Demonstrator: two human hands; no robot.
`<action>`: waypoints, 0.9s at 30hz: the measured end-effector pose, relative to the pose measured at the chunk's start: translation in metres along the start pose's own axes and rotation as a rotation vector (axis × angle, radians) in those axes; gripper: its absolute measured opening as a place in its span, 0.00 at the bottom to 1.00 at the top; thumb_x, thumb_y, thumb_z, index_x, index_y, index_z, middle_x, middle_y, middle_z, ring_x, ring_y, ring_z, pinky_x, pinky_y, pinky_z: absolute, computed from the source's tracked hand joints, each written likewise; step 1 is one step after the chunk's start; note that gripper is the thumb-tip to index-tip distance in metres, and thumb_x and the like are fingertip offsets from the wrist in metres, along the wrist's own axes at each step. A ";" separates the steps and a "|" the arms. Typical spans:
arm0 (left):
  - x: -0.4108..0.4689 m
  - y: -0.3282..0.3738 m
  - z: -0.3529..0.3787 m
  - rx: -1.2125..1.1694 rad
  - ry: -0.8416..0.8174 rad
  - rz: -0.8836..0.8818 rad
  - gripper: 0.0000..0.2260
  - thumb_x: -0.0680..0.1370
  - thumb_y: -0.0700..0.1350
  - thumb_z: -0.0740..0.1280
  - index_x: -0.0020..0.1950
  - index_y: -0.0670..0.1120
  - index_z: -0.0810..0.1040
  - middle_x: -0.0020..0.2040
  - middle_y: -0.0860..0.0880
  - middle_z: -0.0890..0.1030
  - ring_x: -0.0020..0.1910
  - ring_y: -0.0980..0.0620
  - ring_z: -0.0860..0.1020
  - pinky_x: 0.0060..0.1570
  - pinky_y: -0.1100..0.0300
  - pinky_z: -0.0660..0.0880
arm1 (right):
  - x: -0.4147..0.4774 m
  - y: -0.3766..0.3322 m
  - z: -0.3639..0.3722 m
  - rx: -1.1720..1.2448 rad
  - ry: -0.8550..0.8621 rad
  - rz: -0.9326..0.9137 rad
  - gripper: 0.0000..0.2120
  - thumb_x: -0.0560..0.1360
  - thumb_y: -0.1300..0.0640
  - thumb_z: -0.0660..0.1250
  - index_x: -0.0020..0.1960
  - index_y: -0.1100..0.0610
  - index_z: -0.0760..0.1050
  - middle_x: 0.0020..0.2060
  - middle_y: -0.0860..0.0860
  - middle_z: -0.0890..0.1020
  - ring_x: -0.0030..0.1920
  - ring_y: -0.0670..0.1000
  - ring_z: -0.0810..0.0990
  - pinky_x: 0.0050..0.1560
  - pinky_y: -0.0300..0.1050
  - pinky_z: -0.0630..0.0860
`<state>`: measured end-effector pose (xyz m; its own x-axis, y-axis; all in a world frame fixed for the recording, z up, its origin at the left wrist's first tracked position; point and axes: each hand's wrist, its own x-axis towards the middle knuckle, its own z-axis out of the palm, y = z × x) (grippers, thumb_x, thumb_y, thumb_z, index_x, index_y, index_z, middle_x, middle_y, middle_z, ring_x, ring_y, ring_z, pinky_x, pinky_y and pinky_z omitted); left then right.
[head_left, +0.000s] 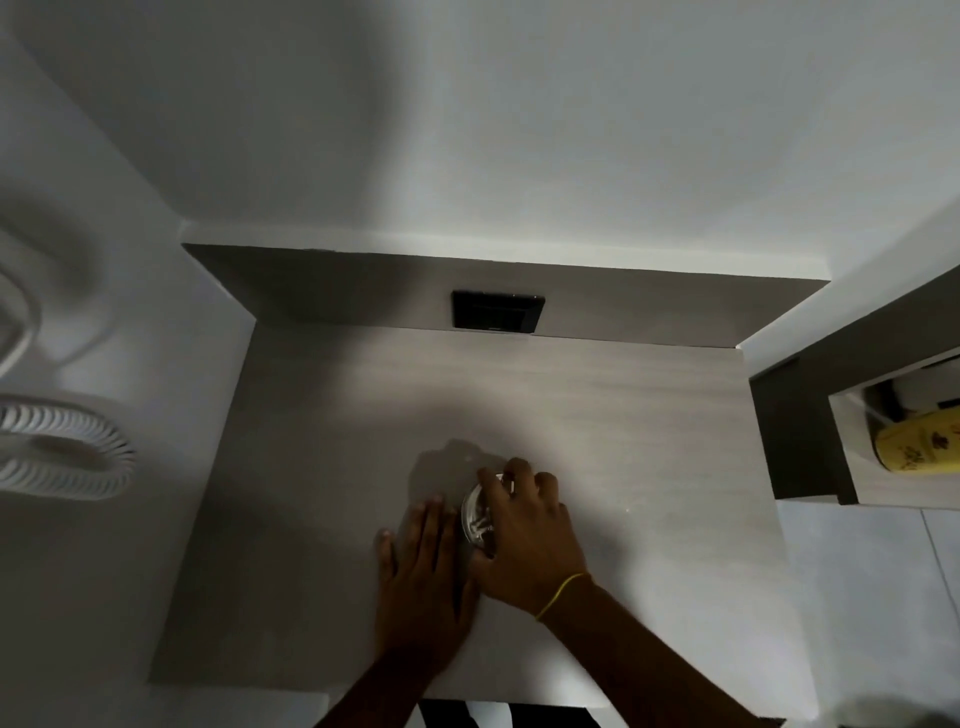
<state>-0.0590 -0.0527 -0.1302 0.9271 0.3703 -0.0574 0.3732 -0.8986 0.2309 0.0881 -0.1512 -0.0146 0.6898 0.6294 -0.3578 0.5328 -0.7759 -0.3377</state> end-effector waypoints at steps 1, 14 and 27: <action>0.000 0.000 0.000 -0.004 0.001 -0.005 0.33 0.80 0.58 0.61 0.81 0.41 0.70 0.84 0.40 0.66 0.85 0.42 0.57 0.77 0.29 0.58 | 0.002 -0.003 0.004 -0.018 -0.015 -0.004 0.45 0.63 0.42 0.69 0.79 0.49 0.62 0.72 0.56 0.67 0.65 0.64 0.71 0.56 0.59 0.82; -0.002 -0.004 0.005 -0.009 -0.030 -0.003 0.34 0.82 0.59 0.60 0.84 0.43 0.65 0.86 0.41 0.62 0.87 0.41 0.55 0.80 0.30 0.54 | 0.014 0.002 0.028 -0.127 -0.043 0.014 0.48 0.63 0.42 0.73 0.79 0.48 0.60 0.77 0.58 0.63 0.71 0.65 0.66 0.61 0.61 0.78; 0.002 0.013 -0.058 0.117 -0.142 -0.005 0.34 0.75 0.61 0.61 0.72 0.41 0.81 0.75 0.40 0.79 0.73 0.37 0.78 0.65 0.28 0.76 | -0.001 0.016 0.031 0.063 -0.044 -0.046 0.49 0.70 0.33 0.64 0.85 0.41 0.46 0.85 0.53 0.53 0.83 0.64 0.54 0.76 0.64 0.68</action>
<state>-0.0544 -0.0497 -0.0707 0.9176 0.3456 -0.1964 0.3717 -0.9211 0.1158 0.0806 -0.1625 -0.0470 0.6429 0.6663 -0.3778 0.5304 -0.7431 -0.4081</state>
